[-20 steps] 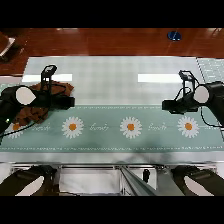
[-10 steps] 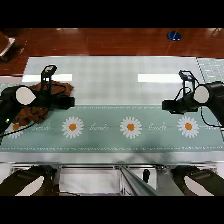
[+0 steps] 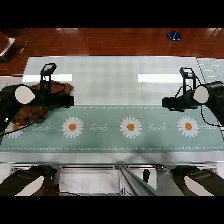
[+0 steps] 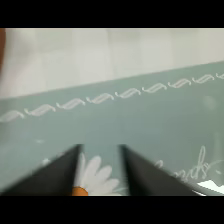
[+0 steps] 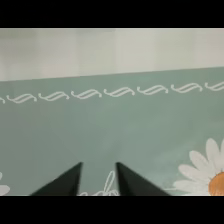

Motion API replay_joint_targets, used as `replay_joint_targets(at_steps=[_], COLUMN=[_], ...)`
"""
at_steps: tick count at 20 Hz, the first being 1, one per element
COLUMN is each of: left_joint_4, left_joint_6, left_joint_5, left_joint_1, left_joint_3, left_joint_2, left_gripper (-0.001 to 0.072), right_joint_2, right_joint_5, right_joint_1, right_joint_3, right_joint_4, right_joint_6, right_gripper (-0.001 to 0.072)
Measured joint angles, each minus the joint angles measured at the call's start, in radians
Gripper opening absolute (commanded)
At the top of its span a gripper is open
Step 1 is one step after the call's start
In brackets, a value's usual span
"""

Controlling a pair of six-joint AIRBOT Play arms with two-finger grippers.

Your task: Fold the shirts.

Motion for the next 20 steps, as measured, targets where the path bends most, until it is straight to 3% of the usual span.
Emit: replay_joint_targets(at_steps=[5, 10, 14, 20], left_joint_4=[0.287, 0.466, 0.380, 0.236], left_joint_6=[-0.066, -0.128, -0.097, 0.023], left_joint_5=[-0.059, -0.050, -0.011, 0.023], left_joint_1=[0.088, 0.323, 0.491, 0.555], left_joint_3=[0.209, 0.211, 0.111, 0.066], left_joint_2=[0.031, 0.101, 0.076, -0.090], left_gripper=[0.0510, 0.0509, 0.0510, 0.0509], right_joint_2=[0.000, 0.000, 0.000, 0.000], right_joint_5=[0.035, 0.067, 0.049, 0.048], right_joint_1=[0.000, 0.000, 0.001, 0.001], right_joint_3=[0.000, -0.005, -0.005, -0.005], right_joint_4=[-0.048, -0.039, -0.002, 0.023], right_joint_6=[-0.006, -0.006, -0.006, -0.002], right_gripper=[0.0417, 0.0416, 0.0416, 0.0415])
